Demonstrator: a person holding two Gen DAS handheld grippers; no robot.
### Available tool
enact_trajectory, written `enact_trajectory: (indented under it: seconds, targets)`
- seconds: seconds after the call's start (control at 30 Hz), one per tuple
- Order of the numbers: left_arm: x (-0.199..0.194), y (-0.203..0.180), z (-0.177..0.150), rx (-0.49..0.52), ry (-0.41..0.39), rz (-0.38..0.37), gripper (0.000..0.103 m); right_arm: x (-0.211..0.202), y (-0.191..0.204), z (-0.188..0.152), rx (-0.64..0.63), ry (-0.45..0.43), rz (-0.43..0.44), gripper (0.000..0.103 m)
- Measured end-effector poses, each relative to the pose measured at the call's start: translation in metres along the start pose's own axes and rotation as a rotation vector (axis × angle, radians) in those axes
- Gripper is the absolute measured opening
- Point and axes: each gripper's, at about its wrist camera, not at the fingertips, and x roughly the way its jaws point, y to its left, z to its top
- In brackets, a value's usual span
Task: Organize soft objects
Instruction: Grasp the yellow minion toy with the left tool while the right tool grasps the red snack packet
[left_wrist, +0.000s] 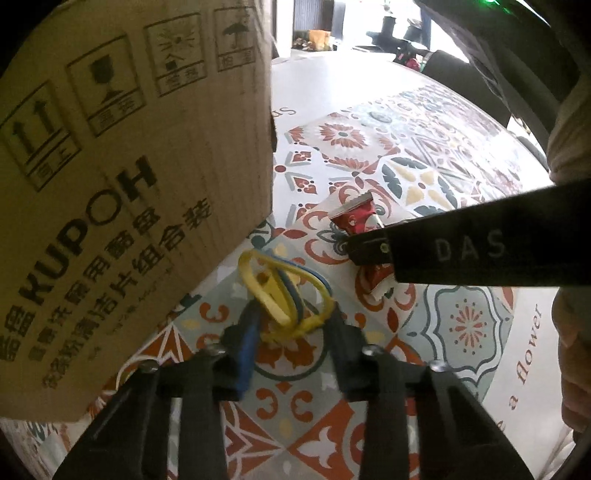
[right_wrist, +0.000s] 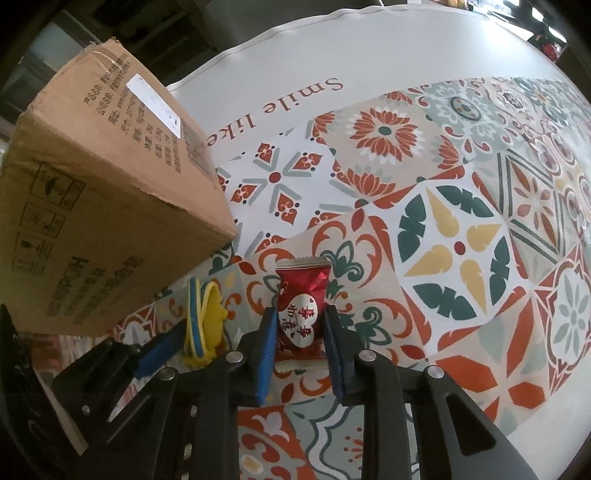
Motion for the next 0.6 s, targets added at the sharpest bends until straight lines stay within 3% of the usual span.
enact_trajectory:
  seconds: [0.4,0.6]
  targets:
    - [-0.021,0.012,-0.02,-0.221,-0.028,-0.002,0.031,-0.01,-0.016,-0.015,-0.005,0.003,0.05,0.026]
    - [-0.047,0.011,-0.031,-0.285,-0.061,0.014,0.03,-0.037,-0.016,-0.028,-0.035,-0.018,0.075,0.026]
